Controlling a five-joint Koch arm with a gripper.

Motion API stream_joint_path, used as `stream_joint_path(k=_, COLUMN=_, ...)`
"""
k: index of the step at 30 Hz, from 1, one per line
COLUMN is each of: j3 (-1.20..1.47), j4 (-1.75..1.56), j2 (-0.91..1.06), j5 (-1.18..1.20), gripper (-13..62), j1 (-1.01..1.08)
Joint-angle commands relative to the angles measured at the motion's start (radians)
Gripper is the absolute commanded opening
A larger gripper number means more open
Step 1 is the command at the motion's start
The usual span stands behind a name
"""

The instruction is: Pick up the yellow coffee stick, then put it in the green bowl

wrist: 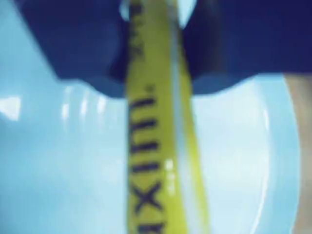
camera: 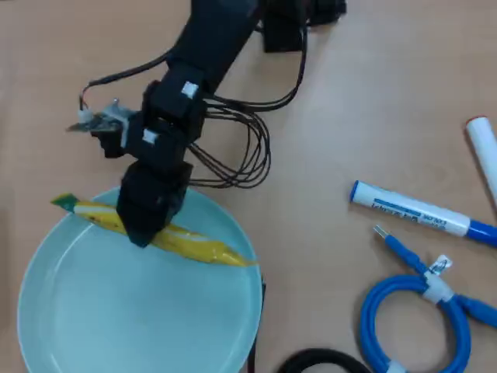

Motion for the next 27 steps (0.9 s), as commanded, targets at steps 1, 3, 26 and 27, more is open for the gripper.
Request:
stream_joint_path(k=1, j3=-0.153, j4=-0.117, j2=0.0, j5=-0.008, gripper=-6.4, j1=0.0)
stream_joint_path(k=3, j3=-0.193, j4=-0.126, j2=-0.041, j5=-0.002, gripper=-6.4, j1=-0.005)
stream_joint_path(k=26, j3=-0.265, j4=-0.156, j2=-0.179, j5=0.002, gripper=7.0, j1=-0.008)
stream_joint_path(k=27, j3=-0.265, j4=-0.156, j2=-0.181, j5=0.002, gripper=7.7, j1=-0.008)
